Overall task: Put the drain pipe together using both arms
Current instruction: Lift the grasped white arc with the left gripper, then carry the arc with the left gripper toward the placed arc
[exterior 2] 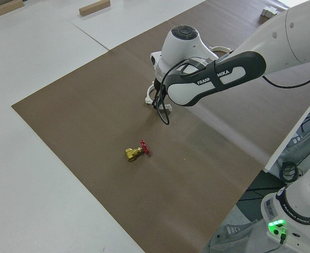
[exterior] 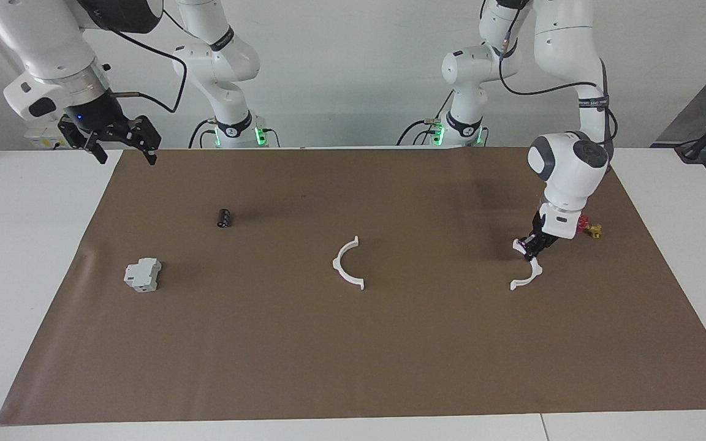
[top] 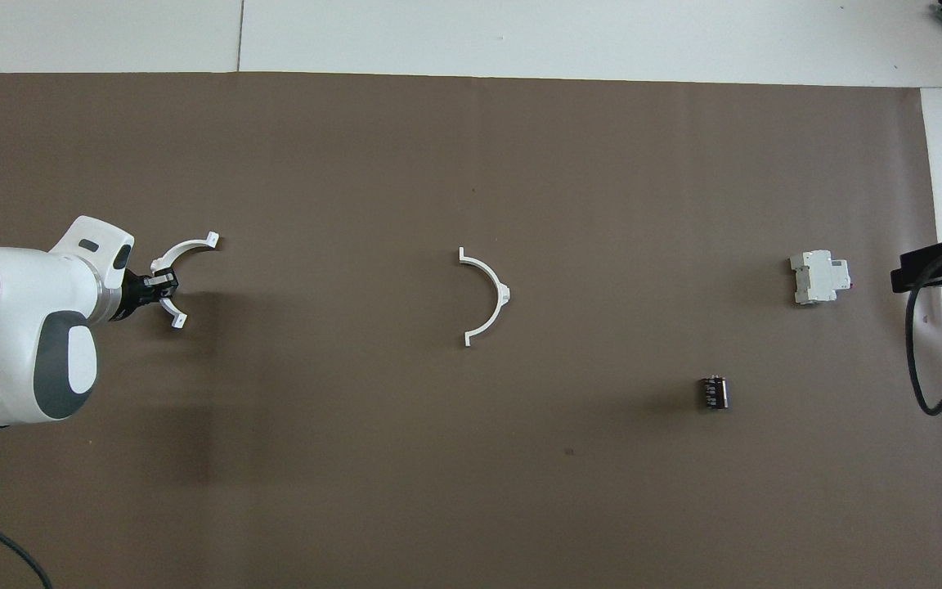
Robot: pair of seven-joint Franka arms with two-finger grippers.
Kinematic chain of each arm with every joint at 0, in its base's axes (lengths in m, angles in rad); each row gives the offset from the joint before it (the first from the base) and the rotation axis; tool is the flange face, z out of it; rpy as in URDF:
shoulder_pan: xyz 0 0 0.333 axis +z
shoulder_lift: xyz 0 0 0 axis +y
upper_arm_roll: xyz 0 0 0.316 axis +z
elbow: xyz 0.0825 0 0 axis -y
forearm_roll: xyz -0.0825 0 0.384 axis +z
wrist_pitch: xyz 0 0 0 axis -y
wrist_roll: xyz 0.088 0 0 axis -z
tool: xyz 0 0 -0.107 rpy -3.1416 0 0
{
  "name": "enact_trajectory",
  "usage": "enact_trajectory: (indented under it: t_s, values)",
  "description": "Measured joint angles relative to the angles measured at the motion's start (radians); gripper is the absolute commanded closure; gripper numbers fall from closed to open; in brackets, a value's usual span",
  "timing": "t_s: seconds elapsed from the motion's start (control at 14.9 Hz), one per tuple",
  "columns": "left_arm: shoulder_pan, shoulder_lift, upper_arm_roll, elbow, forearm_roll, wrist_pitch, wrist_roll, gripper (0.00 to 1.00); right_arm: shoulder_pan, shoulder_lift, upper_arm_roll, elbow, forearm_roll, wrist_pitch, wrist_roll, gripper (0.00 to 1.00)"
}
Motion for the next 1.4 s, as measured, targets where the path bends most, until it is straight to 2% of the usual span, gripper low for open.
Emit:
enact_trajectory:
  t_s: [0.13, 0.4, 0.54, 0.8, 1.0, 1.4]
  values:
    - [-0.079, 0.0, -0.003, 0.056, 0.006, -0.057, -0.147, 1.0, 0.0, 0.0, 0.0, 0.0, 0.0, 0.0, 0.0, 0.0]
    - [-0.26, 0.001, -0.01, 0.178, 0.123, -0.201, -0.519, 1.0, 0.0, 0.0, 0.0, 0.0, 0.0, 0.0, 0.0, 0.0]
    - [-0.338, 0.005, -0.011, 0.21, 0.131, -0.231, -0.626, 1.0, 0.0, 0.0, 0.0, 0.0, 0.0, 0.0, 0.0, 0.0]
    - [-0.463, 0.033, -0.014, 0.219, 0.131, -0.212, -0.775, 1.0, 0.0, 0.0, 0.0, 0.0, 0.0, 0.0, 0.0, 0.0]
    - [-0.532, 0.089, -0.014, 0.271, 0.131, -0.191, -0.856, 1.0, 0.0, 0.0, 0.0, 0.0, 0.0, 0.0, 0.0, 0.0]
    - [-0.548, 0.202, -0.006, 0.349, 0.132, -0.101, -0.87, 1.0, 0.0, 0.0, 0.0, 0.0, 0.0, 0.0, 0.0, 0.0]
